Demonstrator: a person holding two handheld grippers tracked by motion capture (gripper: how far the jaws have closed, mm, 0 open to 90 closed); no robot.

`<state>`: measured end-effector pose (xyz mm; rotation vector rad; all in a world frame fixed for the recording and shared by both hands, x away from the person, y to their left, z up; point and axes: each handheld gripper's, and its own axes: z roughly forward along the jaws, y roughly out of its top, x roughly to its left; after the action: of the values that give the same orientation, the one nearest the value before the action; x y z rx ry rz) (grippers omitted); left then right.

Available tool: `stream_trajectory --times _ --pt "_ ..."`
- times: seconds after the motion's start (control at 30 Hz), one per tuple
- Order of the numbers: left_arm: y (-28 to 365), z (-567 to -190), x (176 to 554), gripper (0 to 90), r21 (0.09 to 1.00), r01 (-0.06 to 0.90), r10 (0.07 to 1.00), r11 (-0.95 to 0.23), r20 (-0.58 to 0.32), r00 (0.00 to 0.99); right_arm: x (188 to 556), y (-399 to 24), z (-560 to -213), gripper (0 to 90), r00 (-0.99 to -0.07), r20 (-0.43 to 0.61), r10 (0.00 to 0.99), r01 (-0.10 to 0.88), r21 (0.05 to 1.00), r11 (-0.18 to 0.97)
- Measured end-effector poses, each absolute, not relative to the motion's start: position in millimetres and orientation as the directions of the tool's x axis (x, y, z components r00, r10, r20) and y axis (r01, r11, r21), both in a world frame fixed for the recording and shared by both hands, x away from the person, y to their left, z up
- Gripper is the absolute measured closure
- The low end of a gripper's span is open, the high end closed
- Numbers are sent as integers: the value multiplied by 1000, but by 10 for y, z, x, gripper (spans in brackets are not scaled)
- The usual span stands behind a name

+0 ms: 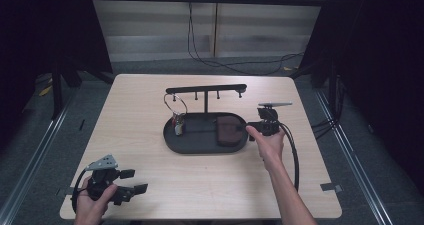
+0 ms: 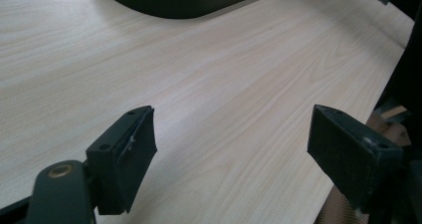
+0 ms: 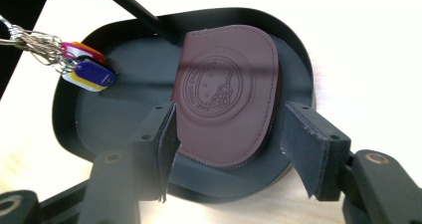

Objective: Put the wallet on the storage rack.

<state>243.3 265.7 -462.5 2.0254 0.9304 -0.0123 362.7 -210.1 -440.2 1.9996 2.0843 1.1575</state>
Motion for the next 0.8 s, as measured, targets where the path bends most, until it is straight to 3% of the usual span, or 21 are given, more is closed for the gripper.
stream_trajectory --times 0.8 --pt "2656 -4637 2442 187 708 631 629 -318 -341 699 2902 -2466 -4535 339 -237 405 883 778 623 -77"
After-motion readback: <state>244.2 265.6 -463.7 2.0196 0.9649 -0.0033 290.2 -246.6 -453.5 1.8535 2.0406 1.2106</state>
